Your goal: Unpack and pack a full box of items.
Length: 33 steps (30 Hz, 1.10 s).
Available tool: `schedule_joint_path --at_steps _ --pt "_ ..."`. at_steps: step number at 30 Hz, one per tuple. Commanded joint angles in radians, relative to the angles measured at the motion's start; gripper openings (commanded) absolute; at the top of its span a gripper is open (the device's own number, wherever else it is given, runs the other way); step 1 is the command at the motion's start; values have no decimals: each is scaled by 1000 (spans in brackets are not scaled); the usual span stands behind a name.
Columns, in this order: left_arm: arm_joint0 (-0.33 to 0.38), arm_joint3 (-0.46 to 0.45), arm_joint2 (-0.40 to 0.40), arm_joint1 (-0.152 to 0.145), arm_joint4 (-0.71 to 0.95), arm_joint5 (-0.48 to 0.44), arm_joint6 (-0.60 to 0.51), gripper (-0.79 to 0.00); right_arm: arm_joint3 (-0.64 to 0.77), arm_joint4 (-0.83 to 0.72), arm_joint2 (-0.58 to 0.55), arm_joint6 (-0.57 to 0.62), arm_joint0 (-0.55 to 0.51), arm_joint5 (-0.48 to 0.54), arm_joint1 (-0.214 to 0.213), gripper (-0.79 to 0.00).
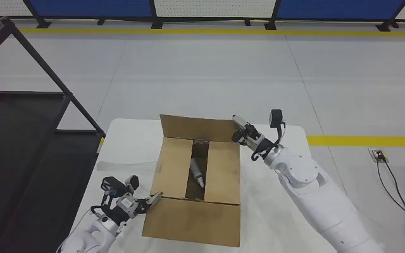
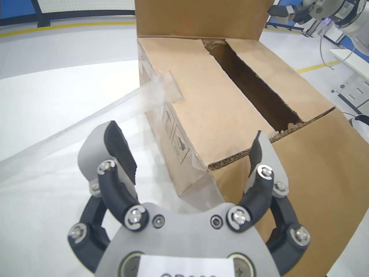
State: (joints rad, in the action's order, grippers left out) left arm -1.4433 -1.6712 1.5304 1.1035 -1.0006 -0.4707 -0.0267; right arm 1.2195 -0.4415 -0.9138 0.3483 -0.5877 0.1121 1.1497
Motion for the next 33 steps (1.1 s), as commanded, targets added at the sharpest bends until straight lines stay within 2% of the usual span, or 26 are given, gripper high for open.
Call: schedule_joint_path --at_steps 1,6,12,18,25,33 --pt "-4 -1 5 3 22 43 19 0 -57 0 20 -11 42 5 16 0" --pt "-10 6 10 12 81 168 34 0 -195 24 78 -62 135 -7 62 0" --pt "20 28 -13 30 123 398 28 0 -352 16 137 -25 215 15 116 0" --pt "63 57 -77 43 26 525 22 0 -486 20 177 11 266 39 164 0" --pt "86 83 -126 51 -26 507 13 0 -595 45 206 45 301 55 207 0" --pt "60 75 -134 50 -72 401 52 0 -676 70 211 93 323 75 238 0"
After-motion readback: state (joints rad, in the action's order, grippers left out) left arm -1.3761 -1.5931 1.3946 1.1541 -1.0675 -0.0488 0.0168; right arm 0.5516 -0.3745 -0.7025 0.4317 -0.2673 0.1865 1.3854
